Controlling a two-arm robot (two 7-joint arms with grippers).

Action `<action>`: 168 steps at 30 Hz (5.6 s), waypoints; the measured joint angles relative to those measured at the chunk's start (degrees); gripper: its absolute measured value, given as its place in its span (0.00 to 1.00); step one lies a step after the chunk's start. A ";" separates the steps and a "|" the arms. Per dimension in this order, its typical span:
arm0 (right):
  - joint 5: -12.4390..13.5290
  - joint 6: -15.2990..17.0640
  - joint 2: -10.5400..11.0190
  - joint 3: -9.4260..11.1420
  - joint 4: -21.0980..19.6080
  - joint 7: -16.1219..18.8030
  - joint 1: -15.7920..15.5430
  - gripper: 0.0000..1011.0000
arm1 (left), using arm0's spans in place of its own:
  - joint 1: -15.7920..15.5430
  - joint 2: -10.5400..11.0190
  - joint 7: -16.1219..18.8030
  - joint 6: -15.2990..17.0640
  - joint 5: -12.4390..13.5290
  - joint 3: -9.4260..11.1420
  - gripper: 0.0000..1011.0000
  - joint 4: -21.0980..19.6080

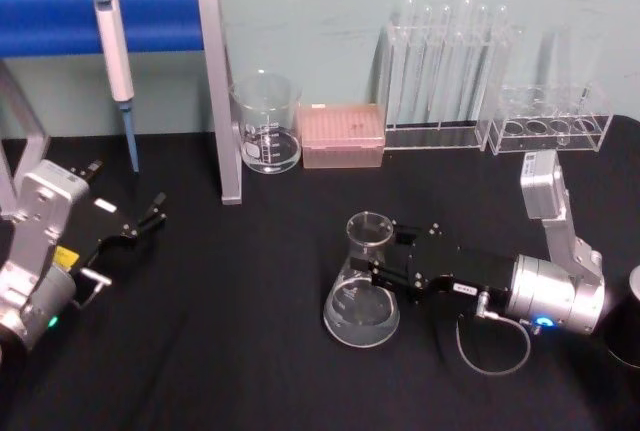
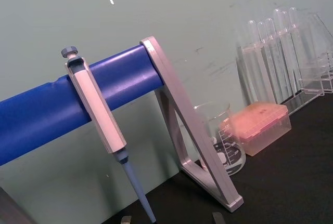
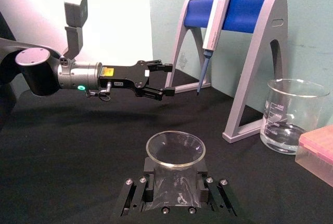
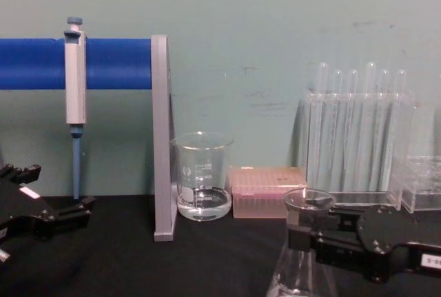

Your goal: Grasp the erlenmeyer flask with one hand, shake it three times, then place it back.

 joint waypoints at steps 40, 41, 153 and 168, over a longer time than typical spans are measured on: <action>0.09 0.06 0.00 0.06 0.05 0.09 0.00 0.99 | 0.00 0.00 0.00 0.00 0.00 0.00 0.99 0.00; 0.09 0.06 0.00 0.06 0.05 0.09 0.00 0.99 | 0.00 0.00 0.00 0.00 0.00 0.00 0.99 0.00; -9.30 6.41 -6.33 15.10 -4.34 -33.19 -8.78 0.99 | 0.00 0.00 0.00 0.00 0.00 0.00 0.99 0.00; -9.30 6.37 -6.32 15.08 -4.38 -33.27 -8.80 0.99 | 0.00 0.00 0.00 0.00 0.00 0.00 0.99 0.00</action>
